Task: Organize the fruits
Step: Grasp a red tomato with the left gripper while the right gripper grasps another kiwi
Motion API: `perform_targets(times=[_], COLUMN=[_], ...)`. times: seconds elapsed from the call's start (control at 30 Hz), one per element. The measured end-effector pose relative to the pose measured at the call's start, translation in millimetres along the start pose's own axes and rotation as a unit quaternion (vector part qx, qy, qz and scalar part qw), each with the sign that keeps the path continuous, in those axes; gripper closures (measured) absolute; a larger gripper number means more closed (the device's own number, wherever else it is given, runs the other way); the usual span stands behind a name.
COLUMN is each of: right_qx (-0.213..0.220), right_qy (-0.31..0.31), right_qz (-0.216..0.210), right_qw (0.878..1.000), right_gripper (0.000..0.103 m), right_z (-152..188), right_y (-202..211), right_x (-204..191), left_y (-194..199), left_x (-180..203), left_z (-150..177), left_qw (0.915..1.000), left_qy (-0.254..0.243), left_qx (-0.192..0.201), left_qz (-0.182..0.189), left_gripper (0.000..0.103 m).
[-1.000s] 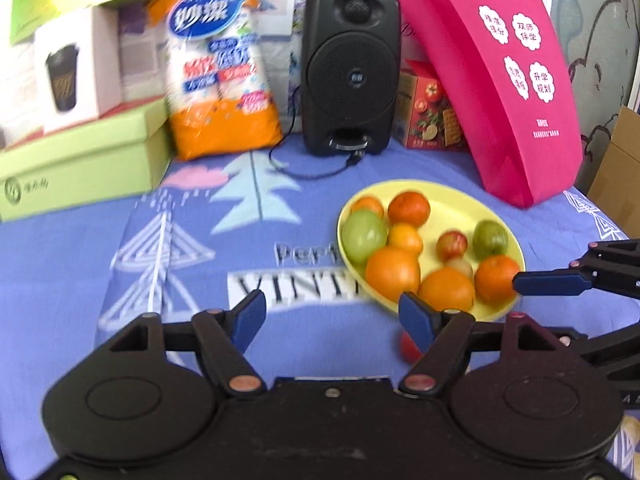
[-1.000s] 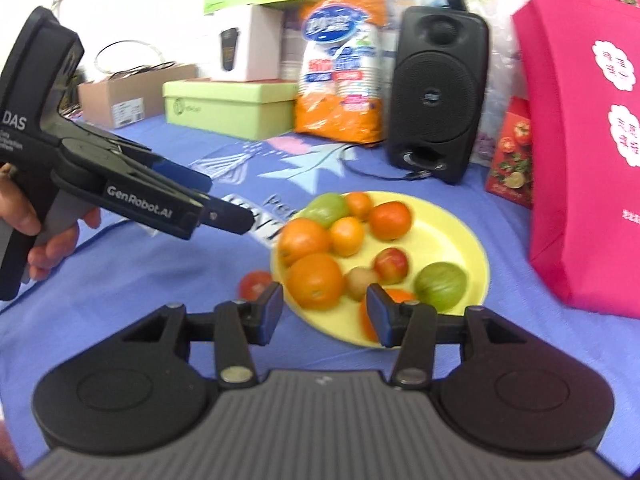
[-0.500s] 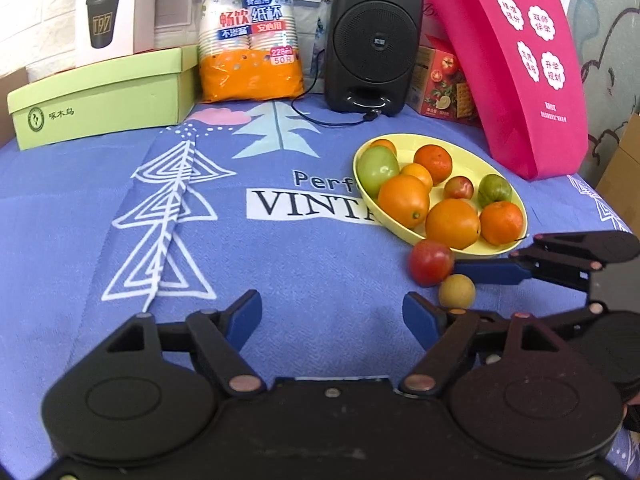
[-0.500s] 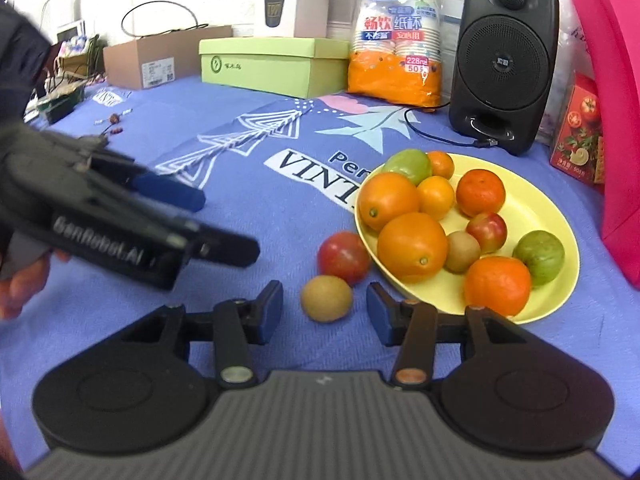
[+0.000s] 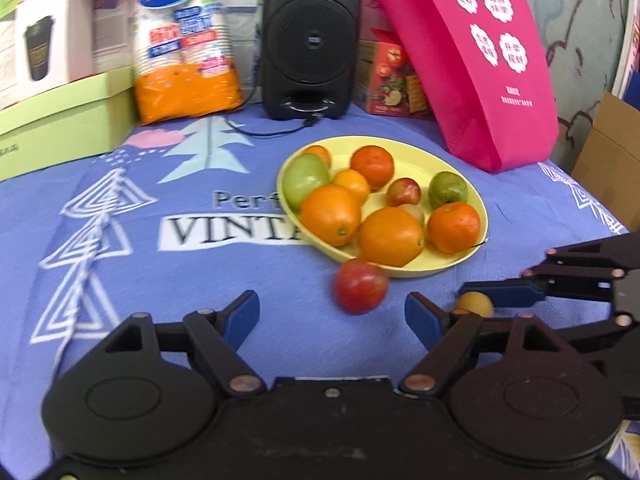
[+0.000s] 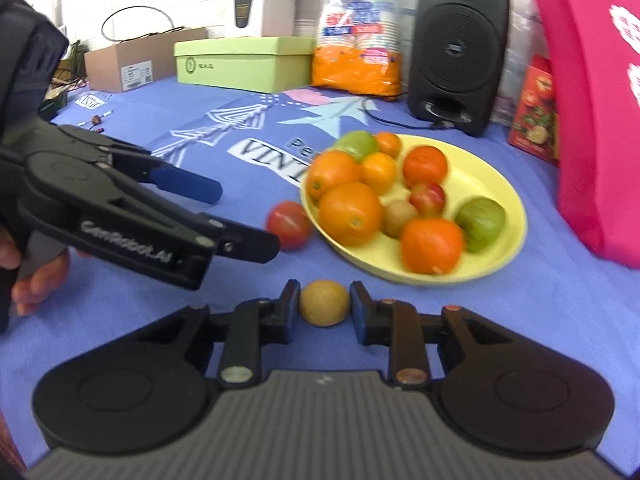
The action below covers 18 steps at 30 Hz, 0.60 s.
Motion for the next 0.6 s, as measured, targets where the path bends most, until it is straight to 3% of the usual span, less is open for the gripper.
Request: perform_targets(times=[0.33, 0.47, 0.6], right_qx=[0.004, 0.005, 0.005], right_qy=[-0.011, -0.010, -0.007], right_qz=[0.002, 0.003, 0.005], right_qw=[1.000, 1.000, 1.000], right_gripper=[0.076, 0.076, 0.076], right_z=[10.3, 11.1, 11.0], right_y=[9.8, 10.5, 9.8], right_x=[11.4, 11.1, 9.9], left_y=[-26.5, -26.7, -27.1], left_x=[17.4, 19.6, 19.1], left_z=[-2.7, -2.9, -3.9], left_qw=[0.9997, 0.9995, 0.9994], left_qy=[-0.022, -0.030, -0.029], left_qx=[0.008, 0.007, 0.002], left_qz=[0.001, 0.010, 0.020], left_gripper=[0.039, 0.057, 0.066])
Point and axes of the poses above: each gripper's, at about its wrist camera, not at the fingertips, and y roughly against the way its jaws point, x to its right, z to its underside, the point moved 4 cm from there along -y, roughly the way its jaws point, and after that the axes turned 3 degrees about x, right-handed, at the moved point
